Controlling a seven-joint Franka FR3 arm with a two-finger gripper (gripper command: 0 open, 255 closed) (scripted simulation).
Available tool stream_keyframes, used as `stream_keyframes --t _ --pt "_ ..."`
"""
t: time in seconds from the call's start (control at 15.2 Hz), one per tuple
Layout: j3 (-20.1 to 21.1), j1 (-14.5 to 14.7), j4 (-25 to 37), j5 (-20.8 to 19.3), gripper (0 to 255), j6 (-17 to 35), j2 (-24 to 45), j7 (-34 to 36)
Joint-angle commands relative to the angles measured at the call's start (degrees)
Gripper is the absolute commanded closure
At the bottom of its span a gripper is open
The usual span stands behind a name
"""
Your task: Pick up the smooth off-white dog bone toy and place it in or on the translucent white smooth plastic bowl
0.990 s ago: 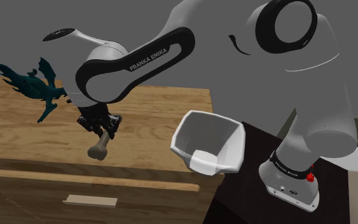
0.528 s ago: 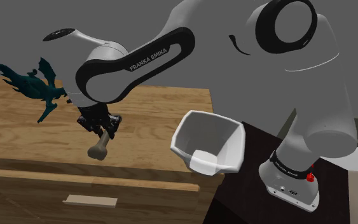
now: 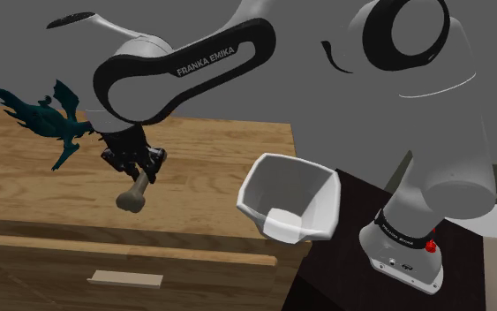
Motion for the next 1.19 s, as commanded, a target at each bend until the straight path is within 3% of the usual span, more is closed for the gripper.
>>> stream_keyframes --t 0.0,1.12 --pt "0.2 0.2 1.1 0.3 255 -1.3 -0.3 -0.2" --pt "0.8 2.4 13.3 1.4 255 -13.7 -1.2 -2.1"
